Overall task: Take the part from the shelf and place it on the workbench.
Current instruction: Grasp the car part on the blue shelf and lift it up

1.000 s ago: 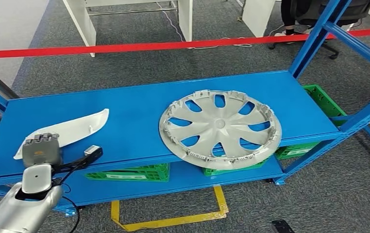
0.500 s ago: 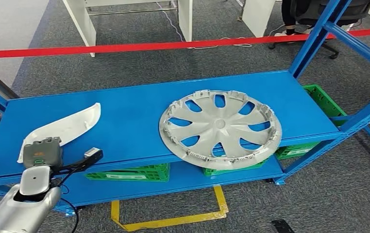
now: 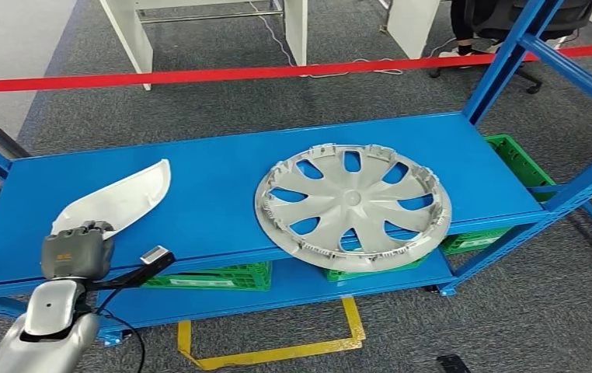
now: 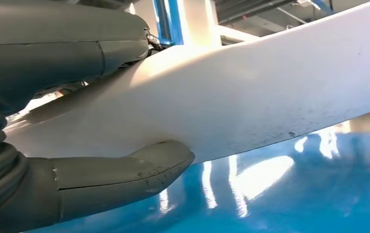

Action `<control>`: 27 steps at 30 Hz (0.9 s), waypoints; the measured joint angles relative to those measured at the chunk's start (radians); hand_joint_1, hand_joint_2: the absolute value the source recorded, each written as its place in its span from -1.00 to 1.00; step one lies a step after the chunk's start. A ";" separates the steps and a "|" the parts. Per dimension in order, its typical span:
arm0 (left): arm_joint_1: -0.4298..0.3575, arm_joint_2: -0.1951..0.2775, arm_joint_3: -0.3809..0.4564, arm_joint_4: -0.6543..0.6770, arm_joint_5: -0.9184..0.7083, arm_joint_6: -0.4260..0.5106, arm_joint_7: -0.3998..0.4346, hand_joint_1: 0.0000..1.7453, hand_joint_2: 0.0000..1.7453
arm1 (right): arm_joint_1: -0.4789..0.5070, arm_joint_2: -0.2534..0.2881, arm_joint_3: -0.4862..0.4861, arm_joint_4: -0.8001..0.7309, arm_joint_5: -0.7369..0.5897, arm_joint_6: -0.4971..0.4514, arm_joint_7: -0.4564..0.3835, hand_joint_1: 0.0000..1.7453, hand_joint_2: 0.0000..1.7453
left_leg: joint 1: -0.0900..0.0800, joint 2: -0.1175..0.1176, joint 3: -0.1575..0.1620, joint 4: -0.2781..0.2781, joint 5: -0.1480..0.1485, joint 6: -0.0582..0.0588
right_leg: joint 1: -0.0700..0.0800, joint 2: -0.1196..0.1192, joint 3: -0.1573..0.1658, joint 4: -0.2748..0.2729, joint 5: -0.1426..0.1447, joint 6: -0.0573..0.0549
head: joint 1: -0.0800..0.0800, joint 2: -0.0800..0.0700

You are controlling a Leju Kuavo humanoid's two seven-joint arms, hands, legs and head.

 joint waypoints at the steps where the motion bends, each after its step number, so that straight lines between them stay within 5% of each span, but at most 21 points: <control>1: 0.012 -0.012 0.007 -0.024 0.058 0.012 -0.048 1.00 1.00 | 0.004 0.000 -0.001 0.000 -0.010 0.004 -0.002 -1.00 1.00 | 0.000 0.000 0.000 0.000 0.000 0.000 | 0.000 0.000 0.000 0.000 0.000 0.000 | 0.000 0.000; 9: 0.174 -0.117 0.025 -0.304 0.385 0.129 -0.306 1.00 1.00 | 0.048 0.000 -0.023 0.001 -0.068 0.041 -0.075 -1.00 1.00 | -0.003 0.000 -0.004 0.012 -0.008 0.010 | -0.003 0.000 0.000 -0.002 -0.002 0.007 | 0.000 0.000; 13: 0.242 -0.155 0.025 -0.409 0.514 0.190 -0.428 1.00 1.00 | 0.063 0.000 -0.038 0.002 -0.091 0.061 -0.105 -1.00 1.00 | 0.001 0.004 -0.002 0.002 0.003 0.023 | -0.002 -0.002 -0.002 0.000 -0.004 0.022 | 0.000 0.000; 15: 0.278 -0.179 0.029 -0.459 0.605 0.216 -0.510 1.00 1.00 | 0.067 0.000 -0.042 0.002 -0.096 0.063 -0.139 -1.00 1.00 | 0.006 0.010 0.001 -0.014 0.015 0.033 | 0.000 -0.016 -0.029 0.057 -0.053 0.027 | 0.004 0.000; 17: 0.325 -0.206 0.037 -0.510 0.693 0.216 -0.589 1.00 1.00 | 0.069 0.000 -0.043 0.003 -0.098 0.064 -0.181 -1.00 1.00 | 0.006 0.018 -0.002 -0.015 0.019 0.037 | -0.002 -0.028 -0.081 0.186 -0.126 0.031 | 0.008 0.000; 19: 0.366 -0.229 0.047 -0.550 0.750 0.198 -0.641 1.00 1.00 | 0.073 0.000 -0.044 0.005 -0.102 0.068 -0.203 -1.00 1.00 | 0.006 0.024 -0.007 -0.011 0.019 0.036 | -0.004 -0.031 -0.109 0.271 -0.150 0.036 | 0.007 0.000; 20: 0.381 -0.238 0.051 -0.565 0.764 0.192 -0.655 1.00 1.00 | 0.075 0.000 -0.044 0.006 -0.104 0.069 -0.207 -1.00 1.00 | 0.007 0.024 -0.009 -0.008 0.019 0.036 | -0.006 -0.032 -0.096 0.257 -0.132 0.038 | 0.008 0.000; 22: 0.401 -0.253 0.056 -0.589 0.774 0.186 -0.665 1.00 1.00 | 0.077 -0.001 -0.045 0.008 -0.106 0.070 -0.210 -1.00 1.00 | 0.009 0.024 -0.013 0.001 0.019 0.030 | -0.012 -0.037 -0.022 0.130 -0.071 0.044 | 0.008 0.000; 24: 0.413 -0.264 0.062 -0.608 0.779 0.183 -0.668 1.00 1.00 | 0.075 -0.001 -0.047 0.009 -0.107 0.071 -0.212 -1.00 1.00 | 0.007 0.023 -0.020 0.012 0.019 0.018 | -0.013 -0.040 0.041 0.021 -0.039 0.042 | 0.010 0.000; 27: 0.421 -0.275 0.069 -0.625 0.787 0.179 -0.679 1.00 1.00 | 0.074 0.000 -0.049 0.009 -0.111 0.080 -0.205 -1.00 1.00 | 0.003 0.022 -0.028 0.021 0.028 0.001 | -0.010 -0.036 0.044 0.008 -0.036 0.031 | 0.009 0.000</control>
